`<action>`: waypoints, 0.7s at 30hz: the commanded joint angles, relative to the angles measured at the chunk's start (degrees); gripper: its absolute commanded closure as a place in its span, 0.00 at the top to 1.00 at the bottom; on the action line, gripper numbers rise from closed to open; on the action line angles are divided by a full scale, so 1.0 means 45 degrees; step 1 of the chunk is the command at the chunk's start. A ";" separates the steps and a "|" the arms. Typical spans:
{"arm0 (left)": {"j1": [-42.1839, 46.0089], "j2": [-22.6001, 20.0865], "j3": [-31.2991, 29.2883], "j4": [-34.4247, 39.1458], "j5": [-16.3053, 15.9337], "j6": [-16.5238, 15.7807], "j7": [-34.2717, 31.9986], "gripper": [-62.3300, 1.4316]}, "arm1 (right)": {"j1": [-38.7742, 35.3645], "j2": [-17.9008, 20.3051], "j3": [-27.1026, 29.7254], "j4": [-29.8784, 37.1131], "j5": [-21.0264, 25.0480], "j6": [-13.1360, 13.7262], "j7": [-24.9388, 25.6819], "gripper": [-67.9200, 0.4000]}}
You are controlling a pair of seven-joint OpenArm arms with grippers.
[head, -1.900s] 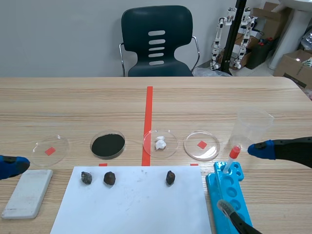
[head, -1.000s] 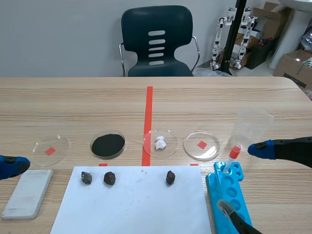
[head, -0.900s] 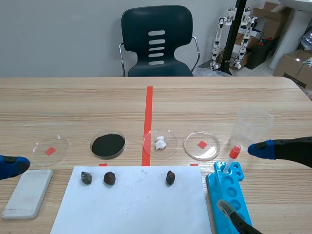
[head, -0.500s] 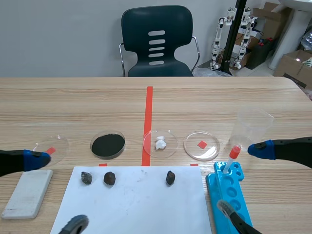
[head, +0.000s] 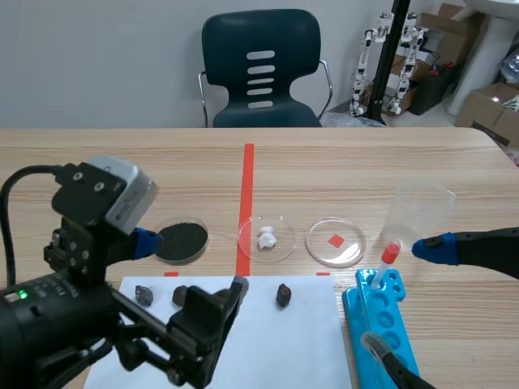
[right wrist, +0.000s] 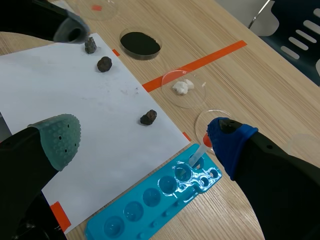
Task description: Pick up the right mineral with the left hand
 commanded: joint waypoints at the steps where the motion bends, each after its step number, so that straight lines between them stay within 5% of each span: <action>1: -0.0374 0.0403 0.0121 0.0102 -0.0049 0.0194 0.0257 1.00 | 0.0010 -0.0005 0.0010 0.0068 0.0136 0.0000 0.0141 0.78; 11: -0.3585 0.2574 0.1579 -0.1909 0.0160 0.2710 0.4333 1.00 | 0.0010 -0.0005 0.0010 0.0068 0.0136 0.0000 0.0136 0.78; 21: -0.5984 0.4673 0.2715 -0.5061 0.1695 0.3128 0.7019 1.00 | 0.0010 -0.0005 0.0010 0.0068 0.0136 0.0000 0.0136 0.78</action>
